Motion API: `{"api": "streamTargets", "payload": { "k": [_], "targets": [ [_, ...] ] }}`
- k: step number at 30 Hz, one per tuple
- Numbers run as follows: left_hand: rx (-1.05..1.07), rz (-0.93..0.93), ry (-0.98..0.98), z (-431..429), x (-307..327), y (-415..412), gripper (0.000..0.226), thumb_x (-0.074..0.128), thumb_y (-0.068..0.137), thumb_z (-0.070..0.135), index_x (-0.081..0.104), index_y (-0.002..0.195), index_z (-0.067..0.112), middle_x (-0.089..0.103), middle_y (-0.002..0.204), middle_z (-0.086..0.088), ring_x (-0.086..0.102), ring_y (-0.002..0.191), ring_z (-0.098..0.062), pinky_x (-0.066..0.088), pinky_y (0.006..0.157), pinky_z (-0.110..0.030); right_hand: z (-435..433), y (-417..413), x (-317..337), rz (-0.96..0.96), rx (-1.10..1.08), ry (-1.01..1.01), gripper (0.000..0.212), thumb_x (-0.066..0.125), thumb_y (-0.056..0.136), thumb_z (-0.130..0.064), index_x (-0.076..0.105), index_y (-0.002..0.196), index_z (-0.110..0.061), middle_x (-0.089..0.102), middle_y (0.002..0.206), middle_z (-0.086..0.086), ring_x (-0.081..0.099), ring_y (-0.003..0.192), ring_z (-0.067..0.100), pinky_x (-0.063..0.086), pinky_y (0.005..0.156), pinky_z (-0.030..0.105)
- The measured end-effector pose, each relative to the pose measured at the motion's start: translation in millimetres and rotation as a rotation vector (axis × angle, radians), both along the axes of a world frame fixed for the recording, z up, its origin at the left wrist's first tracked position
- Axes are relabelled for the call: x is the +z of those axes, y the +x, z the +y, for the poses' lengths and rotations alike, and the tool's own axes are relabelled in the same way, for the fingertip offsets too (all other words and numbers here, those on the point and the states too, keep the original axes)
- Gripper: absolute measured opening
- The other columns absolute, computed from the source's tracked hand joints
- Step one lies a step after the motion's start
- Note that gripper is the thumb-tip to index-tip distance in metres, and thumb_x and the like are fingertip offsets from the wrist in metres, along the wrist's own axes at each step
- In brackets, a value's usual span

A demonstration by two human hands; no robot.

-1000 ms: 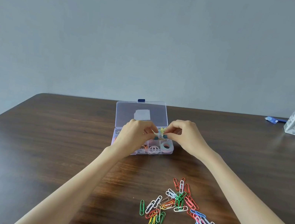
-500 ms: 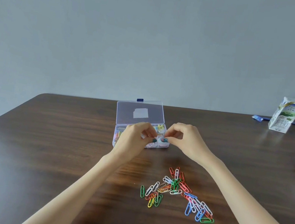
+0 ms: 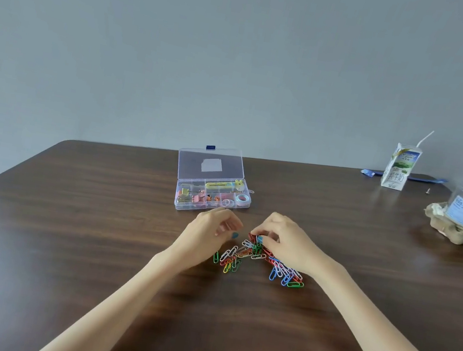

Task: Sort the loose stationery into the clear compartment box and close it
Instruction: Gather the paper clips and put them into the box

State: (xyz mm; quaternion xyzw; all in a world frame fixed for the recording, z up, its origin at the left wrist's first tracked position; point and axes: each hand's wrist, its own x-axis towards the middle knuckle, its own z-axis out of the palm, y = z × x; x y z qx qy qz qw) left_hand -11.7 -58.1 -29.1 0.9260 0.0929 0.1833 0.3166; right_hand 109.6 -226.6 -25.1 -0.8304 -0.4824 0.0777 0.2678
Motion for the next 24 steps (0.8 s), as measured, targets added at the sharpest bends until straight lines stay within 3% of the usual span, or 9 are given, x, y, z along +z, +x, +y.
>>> {"api": "streamTargets", "payload": {
  "k": [3, 6, 10, 15, 24],
  "targets": [
    [-0.005, 0.001, -0.001, -4, -1, -12, 0.017, 0.065, 0.086, 0.012, 0.067, 0.096, 0.026, 0.066, 0.092, 0.013, 0.058, 0.080, -0.003, 0.052, 0.077, -0.027, -7, -12, 0, 0.028, 0.044, 0.016, 0.031, 0.047, 0.095, -0.005, 0.069, 0.111, -0.019, 0.055, 0.106, -0.003, 0.047, 0.093, 0.006, 0.037, 0.084, 0.021],
    [0.006, -0.013, 0.002, -9, 0, -23, 0.017, 0.065, 0.086, 0.012, 0.068, 0.096, 0.026, 0.063, 0.092, 0.014, 0.059, 0.080, -0.005, 0.053, 0.077, -0.031, -17, -20, 2, 0.076, 0.020, 0.100, 0.038, 0.042, 0.092, 0.004, 0.069, 0.109, -0.018, 0.056, 0.110, -0.006, 0.056, 0.095, 0.010, 0.044, 0.084, 0.022],
    [0.167, 0.024, 0.143, -14, 2, -40, 0.010, 0.058, 0.090, 0.027, 0.063, 0.099, 0.030, 0.055, 0.095, 0.015, 0.057, 0.082, -0.006, 0.045, 0.069, -0.029, -36, -21, 5, 0.028, -0.077, 0.139, 0.041, 0.042, 0.088, 0.008, 0.068, 0.100, -0.020, 0.056, 0.104, -0.007, 0.055, 0.084, 0.003, 0.042, 0.074, 0.016],
    [0.265, 0.117, 0.224, -21, -3, -49, 0.033, 0.056, 0.086, 0.053, 0.060, 0.103, 0.025, 0.054, 0.099, 0.009, 0.055, 0.092, -0.013, 0.044, 0.074, -0.031, -64, -22, 12, 0.111, -0.124, 0.028, 0.031, 0.051, 0.079, 0.004, 0.067, 0.094, -0.018, 0.059, 0.097, -0.002, 0.055, 0.075, 0.007, 0.041, 0.067, 0.016],
    [0.248, 0.123, 0.136, -33, 1, -41, 0.021, 0.067, 0.084, 0.033, 0.067, 0.101, 0.021, 0.059, 0.098, 0.005, 0.059, 0.093, -0.016, 0.047, 0.077, -0.030, -71, -22, 14, 0.171, -0.075, -0.081, 0.029, 0.075, 0.074, -0.010, 0.068, 0.100, -0.018, 0.061, 0.098, -0.004, 0.059, 0.071, 0.005, 0.048, 0.067, 0.020]
  ]
}}
